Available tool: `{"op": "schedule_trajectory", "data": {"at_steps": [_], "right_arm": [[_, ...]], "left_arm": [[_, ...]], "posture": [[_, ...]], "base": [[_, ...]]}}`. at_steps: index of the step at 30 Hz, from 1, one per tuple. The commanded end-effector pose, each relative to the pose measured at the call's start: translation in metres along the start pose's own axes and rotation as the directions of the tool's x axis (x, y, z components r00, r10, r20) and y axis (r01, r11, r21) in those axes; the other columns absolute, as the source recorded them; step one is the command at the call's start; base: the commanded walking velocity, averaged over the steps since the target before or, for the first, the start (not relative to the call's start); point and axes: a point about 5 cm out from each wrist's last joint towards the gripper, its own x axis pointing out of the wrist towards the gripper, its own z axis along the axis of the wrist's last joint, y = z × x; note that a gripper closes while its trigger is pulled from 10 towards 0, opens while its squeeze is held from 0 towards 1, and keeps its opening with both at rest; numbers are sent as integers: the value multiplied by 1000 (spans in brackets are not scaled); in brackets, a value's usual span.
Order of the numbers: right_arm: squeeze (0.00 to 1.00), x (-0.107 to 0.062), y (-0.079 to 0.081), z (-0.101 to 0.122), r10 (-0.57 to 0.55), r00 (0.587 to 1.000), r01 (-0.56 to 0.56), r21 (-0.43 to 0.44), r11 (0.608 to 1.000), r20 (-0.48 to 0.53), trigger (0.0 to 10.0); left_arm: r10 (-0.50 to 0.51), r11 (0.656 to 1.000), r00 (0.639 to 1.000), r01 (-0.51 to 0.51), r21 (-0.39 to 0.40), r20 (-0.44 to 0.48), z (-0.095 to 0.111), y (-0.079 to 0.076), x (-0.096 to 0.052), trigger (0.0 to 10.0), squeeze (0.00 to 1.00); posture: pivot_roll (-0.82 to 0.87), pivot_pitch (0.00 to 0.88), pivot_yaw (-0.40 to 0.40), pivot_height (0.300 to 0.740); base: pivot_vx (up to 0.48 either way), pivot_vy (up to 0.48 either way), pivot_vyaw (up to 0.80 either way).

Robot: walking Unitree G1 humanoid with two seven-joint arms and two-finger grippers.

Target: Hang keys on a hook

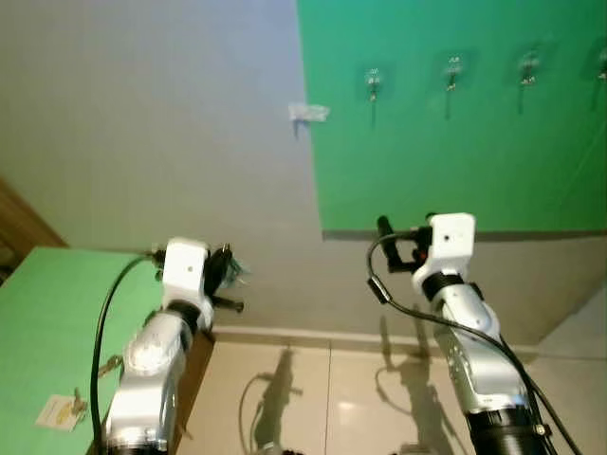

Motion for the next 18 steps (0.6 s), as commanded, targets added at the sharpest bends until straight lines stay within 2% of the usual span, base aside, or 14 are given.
{"op": "schedule_trajectory", "data": {"at_steps": [1, 2, 3, 5, 7, 9, 10, 11, 12, 13, 16, 18], "right_arm": [[0, -2, -4, -3, -17, 1000, 17, 11, 1000, -1, 10000], [0, -3, -5, -4, -20, 1000, 20, 9, 1000, 3, 10000], [0, -5, -6, -4, -24, 999, 23, 17, 1000, 44, 10000], [0, -11, -9, -5, -27, 994, 23, 39, 999, 102, 10000], [0, -18, -16, -15, -46, 994, 37, 89, 995, 103, 10000], [0, -22, -27, -27, -103, 993, 89, 199, 976, 63, 10000], [0, -22, -27, -27, -103, 993, 89, 199, 976, 63, 10000], [0, -22, -30, -29, -123, 991, 108, 255, 961, 47, 10000], [0, -23, -40, -33, -177, 984, 161, 352, 922, 15, 10000], [0, -23, -44, -34, -192, 981, 176, 374, 911, 5, 10000], [0, -24, -48, -37, -193, 981, 178, 372, 911, 4, 10000], [0, -25, -46, -39, -155, 988, 144, 301, 943, 11, 10000]], "left_arm": [[23, 1000, 1000, -23, 12, 16, -3, -1, -6, 0, 0], [32, 999, 999, -33, 12, 23, -5, -2, -9, 0, 0], [109, 991, 992, -114, 74, 68, -1, 5, -8, 0, 0], [220, 947, 960, -252, 197, 171, 8, 16, -10, 0, 0], [281, 892, 931, -343, 294, 232, 13, 24, -14, 0, 0], [325, 892, 925, -370, 261, 199, 8, 31, -13, 0, 0], [325, 892, 925, -370, 261, 199, 8, 31, -13, 0, 0], [340, 898, 922, -377, 228, 184, 6, 33, -13, 0, 0], [405, 895, 902, -425, 134, 149, 3, 42, -14, 0, 0], [428, 890, 893, -443, 105, 139, 3, 45, -14, 0, 0], [471, 876, 872, -480, 50, 134, 0, 49, -14, 0, 0], [506, 862, 857, -505, -35, 93, -7, 51, -14, 0, 0]], "posture": [[-244, 0, 157, 740], [-244, 0, 157, 740], [-251, 0, 157, 740], [-253, 0, 155, 740], [-254, 0, 154, 740], [-254, 0, 158, 740], [-254, 0, 158, 740], [-255, 0, 158, 740], [-258, 0, 158, 740], [-258, 0, 155, 740], [-260, 0, 154, 740], [-262, 0, 149, 740]], "base": [[0, 0, 0], [0, 0, 0], [0, 0, 0], [0, 0, 0], [0, 0, 0], [0, 0, 0], [0, 0, 0], [0, 0, 0], [0, 0, 0], [0, 0, 0], [0, 0, 0], [0, 0, 0]]}}
